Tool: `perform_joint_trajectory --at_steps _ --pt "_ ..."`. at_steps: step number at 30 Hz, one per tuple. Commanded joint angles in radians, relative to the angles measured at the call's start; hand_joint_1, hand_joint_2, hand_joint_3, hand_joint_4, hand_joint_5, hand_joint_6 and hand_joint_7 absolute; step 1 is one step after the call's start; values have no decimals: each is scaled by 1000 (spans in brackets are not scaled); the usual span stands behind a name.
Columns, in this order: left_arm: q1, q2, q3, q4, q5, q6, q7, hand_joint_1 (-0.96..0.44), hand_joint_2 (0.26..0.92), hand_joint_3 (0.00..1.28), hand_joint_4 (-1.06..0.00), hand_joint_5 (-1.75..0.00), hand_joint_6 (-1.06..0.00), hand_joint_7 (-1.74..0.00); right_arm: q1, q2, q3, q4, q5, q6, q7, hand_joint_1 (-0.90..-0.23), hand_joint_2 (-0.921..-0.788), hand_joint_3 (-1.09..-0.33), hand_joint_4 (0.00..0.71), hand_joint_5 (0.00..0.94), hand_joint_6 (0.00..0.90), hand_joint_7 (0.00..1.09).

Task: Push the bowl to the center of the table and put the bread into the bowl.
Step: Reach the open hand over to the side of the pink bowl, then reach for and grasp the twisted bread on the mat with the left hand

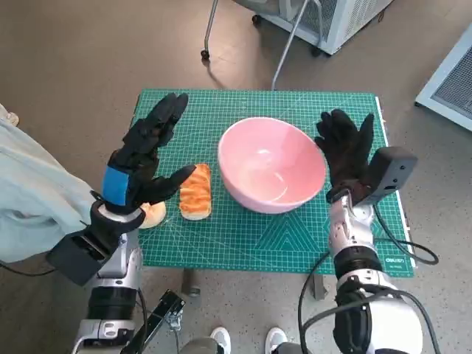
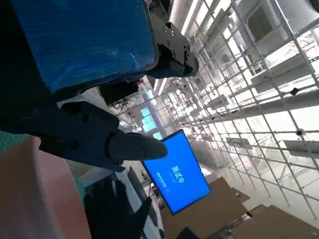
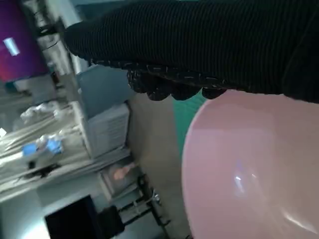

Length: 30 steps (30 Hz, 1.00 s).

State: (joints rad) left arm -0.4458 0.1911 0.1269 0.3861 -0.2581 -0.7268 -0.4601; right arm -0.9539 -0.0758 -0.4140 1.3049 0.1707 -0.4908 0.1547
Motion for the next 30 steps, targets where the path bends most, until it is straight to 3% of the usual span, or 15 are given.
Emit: perform_joint_trajectory --at_steps 1,9,15,20,30 --pt "7 9 -4 -5 21 0 6 -362 921 206 -296 -2 -430 -19 -11 -17 34 -22 -25 -75 31 -531 -921 -777 262 3 169 536" --pt "14 42 -8 -7 73 -10 3 -363 921 212 -294 -1 -415 -9 -2 -40 97 -81 -57 -237 95 -536 -921 -796 288 14 117 616" --pt "11 98 -12 -3 139 -15 4 -355 921 224 -291 -1 -394 -1 23 -44 118 -159 -21 -326 215 -557 -921 -803 277 3 52 717" --pt "3 171 -20 -5 203 -5 -5 -329 921 229 -294 -3 -405 -8 60 -37 135 -257 26 -379 305 -592 -921 -793 274 1 14 805" --pt "-23 345 -41 21 320 -14 -35 -298 921 185 -336 -20 -481 -48 124 -39 175 -408 72 -424 378 -603 -921 -797 267 0 -1 862"
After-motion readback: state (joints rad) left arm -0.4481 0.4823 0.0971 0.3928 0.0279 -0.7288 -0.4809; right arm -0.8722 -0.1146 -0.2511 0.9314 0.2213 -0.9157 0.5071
